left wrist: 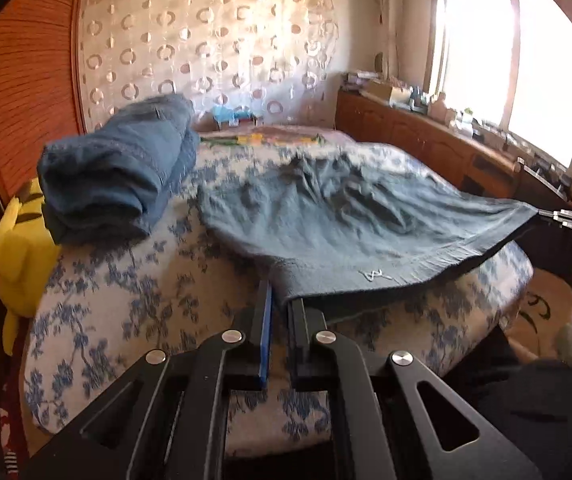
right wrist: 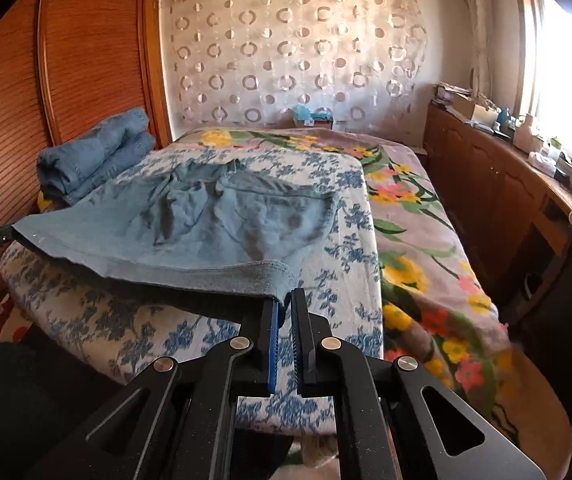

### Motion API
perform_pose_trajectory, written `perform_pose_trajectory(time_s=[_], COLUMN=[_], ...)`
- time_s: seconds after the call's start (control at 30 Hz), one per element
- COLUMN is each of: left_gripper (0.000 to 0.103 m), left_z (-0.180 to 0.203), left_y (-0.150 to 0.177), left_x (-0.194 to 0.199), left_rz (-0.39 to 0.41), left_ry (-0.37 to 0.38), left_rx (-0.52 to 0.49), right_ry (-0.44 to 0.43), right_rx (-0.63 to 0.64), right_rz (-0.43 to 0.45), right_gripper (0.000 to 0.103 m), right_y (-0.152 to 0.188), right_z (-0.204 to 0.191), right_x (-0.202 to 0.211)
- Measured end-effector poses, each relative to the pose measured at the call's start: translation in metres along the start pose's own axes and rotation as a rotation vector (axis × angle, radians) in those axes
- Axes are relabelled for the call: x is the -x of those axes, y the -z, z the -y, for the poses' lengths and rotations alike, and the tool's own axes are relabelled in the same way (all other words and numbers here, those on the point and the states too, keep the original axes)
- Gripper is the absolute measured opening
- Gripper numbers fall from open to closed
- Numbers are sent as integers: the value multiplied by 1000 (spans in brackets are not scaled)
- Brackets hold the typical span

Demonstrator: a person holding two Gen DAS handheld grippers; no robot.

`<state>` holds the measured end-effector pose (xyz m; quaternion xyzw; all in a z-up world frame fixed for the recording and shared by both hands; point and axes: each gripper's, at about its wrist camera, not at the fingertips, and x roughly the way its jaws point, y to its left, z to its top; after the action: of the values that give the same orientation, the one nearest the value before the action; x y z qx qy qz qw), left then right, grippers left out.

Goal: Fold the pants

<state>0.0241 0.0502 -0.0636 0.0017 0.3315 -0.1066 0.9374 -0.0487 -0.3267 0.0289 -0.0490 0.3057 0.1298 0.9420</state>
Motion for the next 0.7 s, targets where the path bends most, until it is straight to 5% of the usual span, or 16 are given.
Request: perform_pose_trajectory(time_s=[0.27, 0.43, 0.57, 0.63, 0.7], left_gripper=[15, 43, 47, 74, 85], left_z=[-2, -5, -13, -18, -22], left_y=[18, 16, 10, 7, 3], left_x=[-13, -1, 4, 3, 2], left_rz=[-86, -64, -47, -42, -22], left_ry=[3, -20, -38, -51, -36], left_rx=[2, -7, 3, 6, 33], right_ry=[2, 14, 15, 13, 10], right_rx=[-21, -28, -34, -38, -42], right_rz=[-84, -90, -85, -81, -75], right_gripper=[6, 6, 6, 6, 6], right_y=[-12, -22, -18, -18, -18], right_z=[6, 3, 1, 0, -1], right_x=[-39, -52, -53, -54, -55])
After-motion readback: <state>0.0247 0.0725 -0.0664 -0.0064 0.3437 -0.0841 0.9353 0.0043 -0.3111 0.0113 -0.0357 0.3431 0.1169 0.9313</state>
